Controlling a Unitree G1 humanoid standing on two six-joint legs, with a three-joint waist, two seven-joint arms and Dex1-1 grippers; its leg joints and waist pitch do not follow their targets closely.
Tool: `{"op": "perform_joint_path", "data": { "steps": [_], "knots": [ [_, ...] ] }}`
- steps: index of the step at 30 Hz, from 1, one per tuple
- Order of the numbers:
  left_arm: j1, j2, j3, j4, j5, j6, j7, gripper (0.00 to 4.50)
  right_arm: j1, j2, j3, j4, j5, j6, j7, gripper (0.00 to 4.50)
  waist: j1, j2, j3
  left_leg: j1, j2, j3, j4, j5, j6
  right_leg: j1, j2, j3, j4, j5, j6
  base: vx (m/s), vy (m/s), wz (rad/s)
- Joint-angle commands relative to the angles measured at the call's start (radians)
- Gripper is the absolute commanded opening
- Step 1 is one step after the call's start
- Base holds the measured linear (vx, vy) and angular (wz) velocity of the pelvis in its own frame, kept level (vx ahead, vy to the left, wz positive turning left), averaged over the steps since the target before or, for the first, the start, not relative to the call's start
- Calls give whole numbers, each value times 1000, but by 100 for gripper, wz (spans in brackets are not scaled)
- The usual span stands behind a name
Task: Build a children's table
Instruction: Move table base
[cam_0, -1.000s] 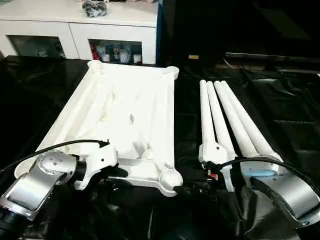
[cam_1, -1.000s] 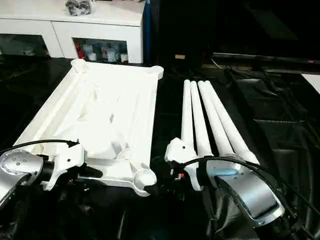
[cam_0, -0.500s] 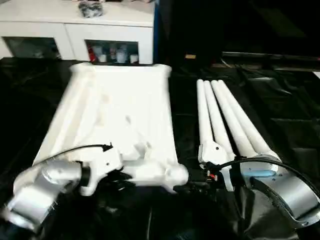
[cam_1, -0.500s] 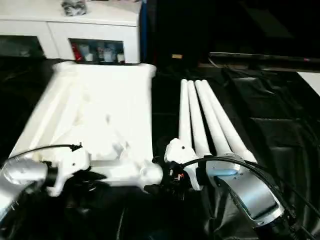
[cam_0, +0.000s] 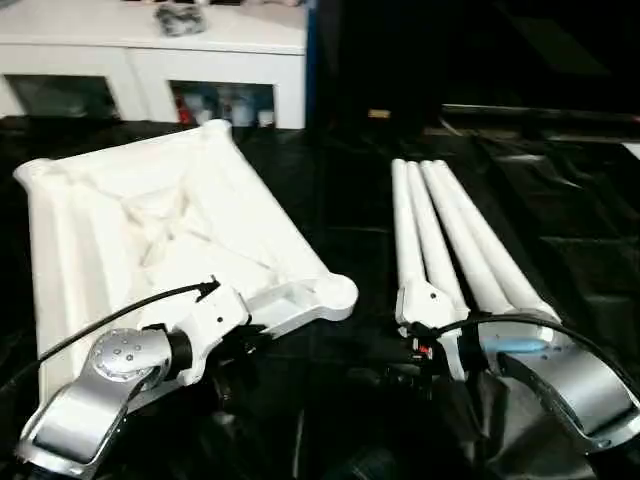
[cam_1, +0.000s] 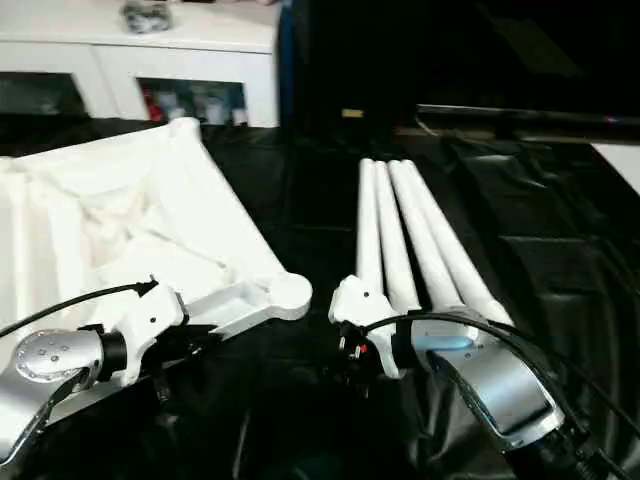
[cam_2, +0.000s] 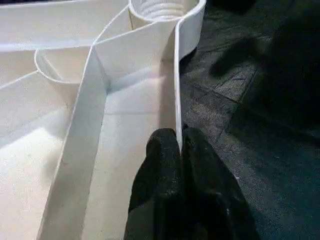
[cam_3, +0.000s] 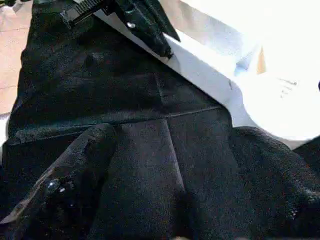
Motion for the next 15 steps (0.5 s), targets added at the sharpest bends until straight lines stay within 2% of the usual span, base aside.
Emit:
{"op": "perform_joint_path", "data": {
  "steps": [1,4,5,7,8,9,11,15],
  "knots": [
    [-25,0,-14,28,-9,-112,-38,2,-15,-3,-5,13,-15,-13,0,407,2,-4,-51,17,59,-25,-73,-210,18,25,-99,57,-96,-204,-125,0,0,0],
    [-41,24,-20,70,3,-142,-65,2,-16,-5,-9,12,-14,-11,-1,407,8,-3,-50,20,58,-24,-74,-229,11,21,-99,59,-99,-237,-112,0,0,0],
    [-43,33,-20,77,7,-140,-70,2,-15,-5,-11,11,-13,-10,-2,407,9,1,-51,20,60,-26,-75,-234,6,22,-100,58,-98,-241,-113,0,0,0],
    [-43,38,-20,82,11,-138,-71,2,-15,-5,-12,11,-13,-10,-3,407,7,-1,-50,19,60,-27,-78,-245,-1,23,-100,57,-97,-247,-114,0,0,0],
    [-41,56,-15,86,8,-139,-94,2,-14,-4,-15,10,-12,-8,-5,407,7,3,-50,19,61,-28,-79,-252,-4,22,-101,57,-97,-249,-117,0,0,0],
    [-43,59,-7,90,1,-139,-102,45,-13,-4,-17,10,-11,-7,-7,407,6,2,-51,19,61,-28,-79,-256,-7,23,-101,58,-97,-247,-119,0,0,0],
    [-43,64,3,84,-8,-124,-110,45,-12,-4,-19,9,-10,-6,-7,407,6,3,-51,21,61,-28,-78,-259,-9,22,-102,58,-97,-237,-127,0,0,0],
    [-43,85,10,79,-13,-133,-133,87,-11,1,-27,9,-8,-4,-10,407,7,2,-51,19,61,-28,-78,-251,-9,24,-102,58,-95,-226,-131,0,0,0]
  ]
}}
